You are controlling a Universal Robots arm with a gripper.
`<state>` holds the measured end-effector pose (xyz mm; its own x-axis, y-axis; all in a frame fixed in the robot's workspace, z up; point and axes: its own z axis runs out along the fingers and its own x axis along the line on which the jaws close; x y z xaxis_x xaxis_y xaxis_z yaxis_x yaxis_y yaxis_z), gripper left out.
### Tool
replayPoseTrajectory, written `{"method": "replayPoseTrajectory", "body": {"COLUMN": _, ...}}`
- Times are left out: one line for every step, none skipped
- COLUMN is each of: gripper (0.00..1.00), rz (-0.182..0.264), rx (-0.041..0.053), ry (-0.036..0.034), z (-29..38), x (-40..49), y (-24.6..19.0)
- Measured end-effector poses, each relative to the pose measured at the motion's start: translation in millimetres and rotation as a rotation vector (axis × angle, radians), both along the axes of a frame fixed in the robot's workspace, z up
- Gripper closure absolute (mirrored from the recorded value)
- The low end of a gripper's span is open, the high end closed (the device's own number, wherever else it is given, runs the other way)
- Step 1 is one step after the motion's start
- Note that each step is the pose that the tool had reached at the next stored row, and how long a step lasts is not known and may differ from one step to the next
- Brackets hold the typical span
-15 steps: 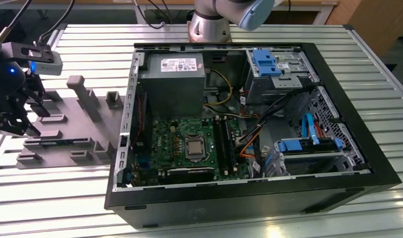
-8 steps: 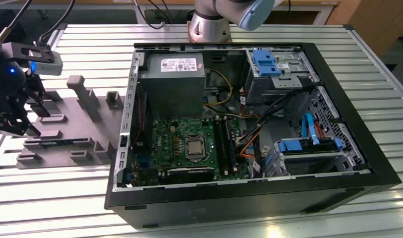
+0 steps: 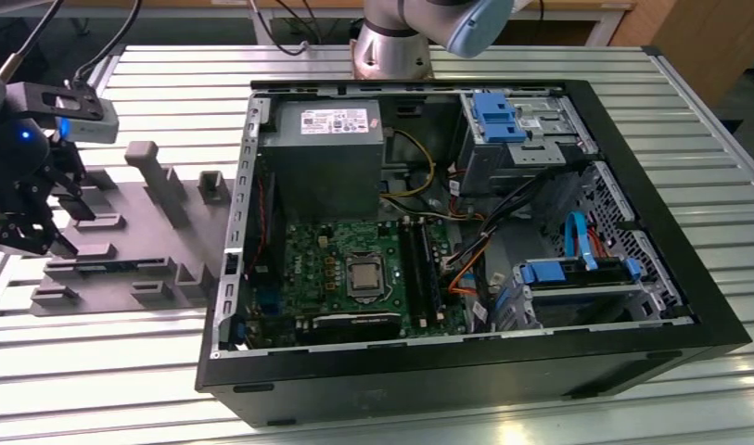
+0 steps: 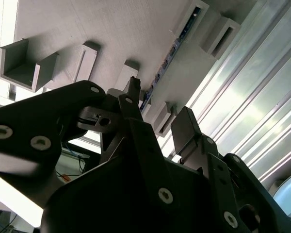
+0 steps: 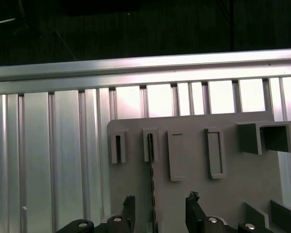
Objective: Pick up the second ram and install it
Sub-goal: 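Pick up the second ram and move it above second insertion slot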
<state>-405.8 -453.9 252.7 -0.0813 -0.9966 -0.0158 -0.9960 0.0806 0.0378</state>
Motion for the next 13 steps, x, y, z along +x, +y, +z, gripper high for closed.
{"method": "replayPoseTrajectory", "body": {"gripper": 0.47, "rz": 0.000, "rx": 0.0000, "ry": 0.0000, "z": -1.2, "x": 0.0, "y": 0.0}}
{"method": "replayPoseTrajectory", "body": {"gripper": 0.47, "rz": 0.000, "rx": -0.0001, "ry": 0.0001, "z": -2.5, "x": 0.0, "y": 0.0}}
{"method": "replayPoseTrajectory", "body": {"gripper": 0.47, "rz": 0.000, "rx": -0.0001, "ry": 0.0001, "z": -4.1, "x": 0.0, "y": 0.0}}
{"method": "replayPoseTrajectory", "body": {"gripper": 0.47, "rz": 0.000, "rx": -0.0001, "ry": 0.0000, "z": -5.9, "x": -0.1, "y": -0.1}}
{"method": "replayPoseTrajectory", "body": {"gripper": 0.47, "rz": 0.000, "rx": -0.0001, "ry": 0.0001, "z": -7.7, "x": -0.1, "y": -0.4}}
{"method": "replayPoseTrajectory", "body": {"gripper": 0.47, "rz": 0.000, "rx": 0.0000, "ry": 0.0000, "z": -9.7, "x": 0.0, "y": -0.9}}
{"method": "replayPoseTrajectory", "body": {"gripper": 0.47, "rz": 0.002, "rx": 0.0000, "ry": 0.0000, "z": -11.5, "x": 0.0, "y": -1.2}}
{"method": "replayPoseTrajectory", "body": {"gripper": 0.47, "rz": 0.005, "rx": 0.0000, "ry": -0.0001, "z": -13.1, "x": -0.1, "y": -1.5}}
{"method": "replayPoseTrajectory", "body": {"gripper": 0.47, "rz": 0.008, "rx": -0.0003, "ry": -0.0001, "z": -14.1, "x": -0.1, "y": -1.6}}
{"method": "replayPoseTrajectory", "body": {"gripper": 0.47, "rz": 0.011, "rx": -0.0009, "ry": -0.0005, "z": -14.9, "x": -0.2, "y": -1.7}}
{"method": "replayPoseTrajectory", "body": {"gripper": 0.47, "rz": 0.013, "rx": -0.0017, "ry": -0.0013, "z": -15.7, "x": -0.5, "y": -1.8}}
{"method": "replayPoseTrajectory", "body": {"gripper": 0.47, "rz": 0.013, "rx": -0.0023, "ry": -0.0021, "z": -16.7, "x": -1.1, "y": -1.8}}
{"method": "replayPoseTrajectory", "body": {"gripper": 0.47, "rz": 0.013, "rx": -0.0030, "ry": -0.0026, "z": -17.9, "x": -1.6, "y": -1.9}}
